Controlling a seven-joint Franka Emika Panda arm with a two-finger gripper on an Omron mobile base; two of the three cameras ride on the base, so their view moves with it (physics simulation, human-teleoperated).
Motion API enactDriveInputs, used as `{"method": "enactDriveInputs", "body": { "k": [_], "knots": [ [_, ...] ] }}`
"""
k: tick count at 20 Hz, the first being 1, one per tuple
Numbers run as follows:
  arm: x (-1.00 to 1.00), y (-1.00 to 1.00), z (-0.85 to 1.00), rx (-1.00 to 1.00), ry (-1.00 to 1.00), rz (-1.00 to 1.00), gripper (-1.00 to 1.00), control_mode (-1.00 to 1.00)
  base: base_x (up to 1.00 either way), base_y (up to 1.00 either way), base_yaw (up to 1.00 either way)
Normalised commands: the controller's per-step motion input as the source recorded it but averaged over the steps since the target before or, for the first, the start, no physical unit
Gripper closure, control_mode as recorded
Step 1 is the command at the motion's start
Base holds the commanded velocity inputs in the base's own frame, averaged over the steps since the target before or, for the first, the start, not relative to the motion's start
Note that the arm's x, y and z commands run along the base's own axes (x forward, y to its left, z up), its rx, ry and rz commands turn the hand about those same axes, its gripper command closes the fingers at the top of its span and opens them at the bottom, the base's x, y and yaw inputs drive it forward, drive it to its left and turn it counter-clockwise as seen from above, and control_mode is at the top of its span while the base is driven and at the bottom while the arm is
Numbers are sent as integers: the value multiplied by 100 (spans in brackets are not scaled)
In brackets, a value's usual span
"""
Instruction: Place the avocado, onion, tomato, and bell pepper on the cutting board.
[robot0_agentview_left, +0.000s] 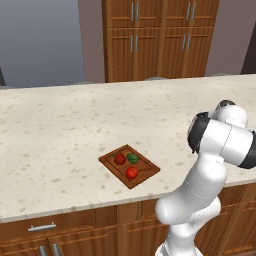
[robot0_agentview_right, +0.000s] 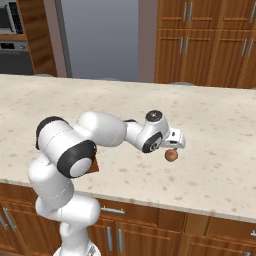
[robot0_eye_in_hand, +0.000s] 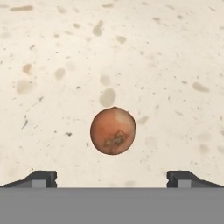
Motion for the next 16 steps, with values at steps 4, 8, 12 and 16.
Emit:
{"method": "enactDriveInputs", "body": {
  "k": [4, 8, 12, 16],
  "knots": [
    [13, -2, -17, 0, 4, 0, -100, -100, 0, 0, 0],
    [14, -4, -17, 0, 5, 0, -100, -100, 0, 0, 0],
    [19, -7, -20, 0, 6, 0, -100, -100, 0, 0, 0],
    [23, -10, -23, 0, 8, 0, -100, -100, 0, 0, 0]
  ]
}}
